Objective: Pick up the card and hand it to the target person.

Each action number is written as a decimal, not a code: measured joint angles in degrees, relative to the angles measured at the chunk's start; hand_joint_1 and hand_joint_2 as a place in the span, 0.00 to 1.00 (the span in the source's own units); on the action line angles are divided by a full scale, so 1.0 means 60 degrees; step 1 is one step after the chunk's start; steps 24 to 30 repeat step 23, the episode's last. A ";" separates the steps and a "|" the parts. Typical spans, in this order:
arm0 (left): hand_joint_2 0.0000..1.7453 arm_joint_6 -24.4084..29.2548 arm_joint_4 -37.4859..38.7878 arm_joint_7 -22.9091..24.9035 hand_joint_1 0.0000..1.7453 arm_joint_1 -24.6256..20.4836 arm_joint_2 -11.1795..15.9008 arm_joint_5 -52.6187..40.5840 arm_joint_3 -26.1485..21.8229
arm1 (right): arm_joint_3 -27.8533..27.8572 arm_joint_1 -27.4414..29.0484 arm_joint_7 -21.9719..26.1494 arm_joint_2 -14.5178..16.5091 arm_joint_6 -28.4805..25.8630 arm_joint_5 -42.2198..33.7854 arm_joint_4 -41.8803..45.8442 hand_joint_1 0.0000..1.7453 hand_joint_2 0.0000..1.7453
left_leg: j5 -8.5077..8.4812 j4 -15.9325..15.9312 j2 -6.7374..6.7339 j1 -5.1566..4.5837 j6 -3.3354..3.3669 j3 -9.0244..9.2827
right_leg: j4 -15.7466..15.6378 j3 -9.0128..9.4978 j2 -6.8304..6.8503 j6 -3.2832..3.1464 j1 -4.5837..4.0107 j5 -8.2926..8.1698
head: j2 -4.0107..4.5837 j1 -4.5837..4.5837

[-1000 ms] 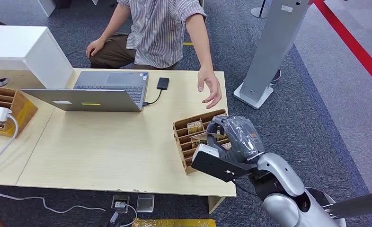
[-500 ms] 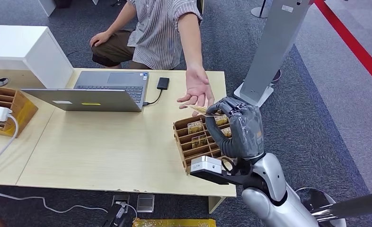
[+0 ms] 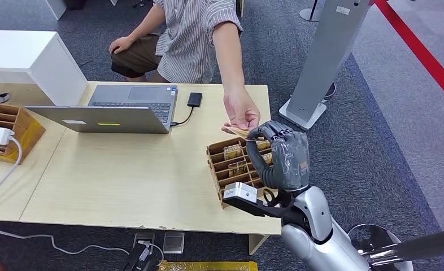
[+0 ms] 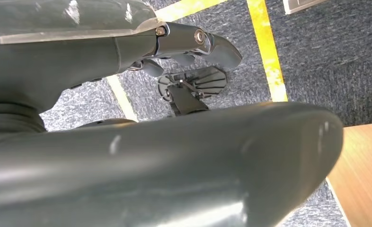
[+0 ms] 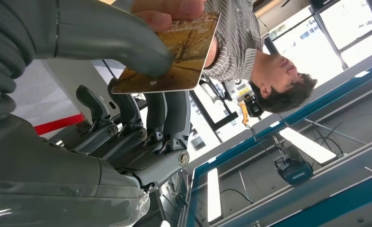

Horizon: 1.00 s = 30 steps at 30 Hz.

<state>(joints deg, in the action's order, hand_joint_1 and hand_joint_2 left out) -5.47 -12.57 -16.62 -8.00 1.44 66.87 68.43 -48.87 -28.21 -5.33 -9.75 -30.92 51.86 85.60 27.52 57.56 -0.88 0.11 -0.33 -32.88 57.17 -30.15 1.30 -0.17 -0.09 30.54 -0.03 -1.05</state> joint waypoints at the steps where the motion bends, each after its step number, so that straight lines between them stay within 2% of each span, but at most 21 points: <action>1: 0.75 0.0011 0.0000 -0.0017 0.00 0.0002 0.0000 -0.0023 0.0000 | -0.0007 0.0001 -0.0005 0.0015 -0.0004 0.0014 -0.0041 0.00 1.00 | 0.0000 0.0000 0.0000 0.0000 0.0000 0.0000 | 0.0000 0.0000 0.0000 0.0000 0.0000 0.0000 | 0.0000 0.0000; 4: 0.00 0.0020 0.0000 -0.0076 0.00 0.0013 0.0000 -0.0076 0.0000 | -0.0030 0.0000 -0.0020 0.0062 -0.0033 0.0009 -0.0164 0.00 1.00 | 0.0000 0.0000 0.0000 0.0000 0.0000 0.0000 | 0.0000 0.0000 0.0000 0.0000 0.0000 0.0000 | 0.0000 0.0000; 8: 0.00 -0.0064 0.0000 0.0127 0.00 0.0079 0.0000 0.0092 0.0000 | -0.0086 0.0000 0.0068 0.0129 -0.0155 -0.0380 -0.0320 0.00 1.00 | 0.0000 0.0000 0.0000 0.0000 0.0000 0.0000 | 0.0000 0.0000 0.0000 0.0000 0.0000 0.0000 | 0.0001 0.0001; 11: 0.00 -0.0008 0.0000 0.0083 0.00 0.0151 0.0000 0.0177 -0.0002 | -0.0079 0.0021 0.0370 0.0156 -0.0322 -0.1411 -0.0386 0.00 1.00 | 0.0000 0.0000 0.0000 0.0000 0.0000 0.0001 | 0.0000 0.0000 0.0000 0.0000 0.0000 0.0000 | 0.0001 0.0002; 15: 0.00 0.0027 0.0000 0.0010 0.00 0.0229 0.0002 0.0279 -0.0006 | 0.0030 0.0182 0.1015 0.0150 -0.0027 -0.3966 -0.0381 0.00 1.00 | 0.0000 0.0000 -0.0001 0.0000 0.0000 0.0002 | -0.0001 -0.0001 0.0000 0.0000 0.0000 0.0000 | 0.0000 0.0001; 19: 0.00 0.0028 0.0000 -0.0002 0.00 0.0299 0.0004 0.0365 -0.0031 | 0.0225 0.0568 0.1573 0.0046 0.1042 -0.7059 -0.0276 0.00 1.00 | 0.0000 0.0000 0.0000 0.0000 0.0000 0.0001 | -0.0002 -0.0004 0.0000 0.0000 0.0001 0.0000 | 0.0001 0.0001; 21: 0.00 0.0034 0.0000 0.0000 0.00 0.0313 0.0006 0.0405 -0.0060 | 0.0336 0.0806 0.1683 -0.0066 0.1420 -0.7933 -0.0186 0.00 1.00 | 0.0000 0.0000 0.0000 0.0000 0.0000 0.0000 | -0.0002 -0.0004 0.0000 0.0000 0.0001 0.0000 | -0.0001 0.0002; 23: 0.00 0.0047 0.0000 0.0014 0.00 0.0316 0.0011 0.0435 -0.0079 | 0.0411 0.0976 0.1716 -0.0164 0.1600 -0.8328 -0.0123 0.00 1.00 | 0.0000 0.0000 0.0000 0.0000 0.0000 0.0001 | -0.0003 -0.0005 0.0000 0.0000 0.0001 0.0000 | -0.0003 0.0003; 30: 0.00 0.0047 0.0000 0.0014 0.00 0.0316 0.0011 0.0435 -0.0079 | 0.0411 0.0976 0.1716 -0.0164 0.1600 -0.8328 -0.0123 0.00 1.00 | 0.0000 0.0000 0.0000 0.0000 0.0000 0.0001 | -0.0003 -0.0005 0.0000 0.0000 0.0001 0.0000 | -0.0003 0.0003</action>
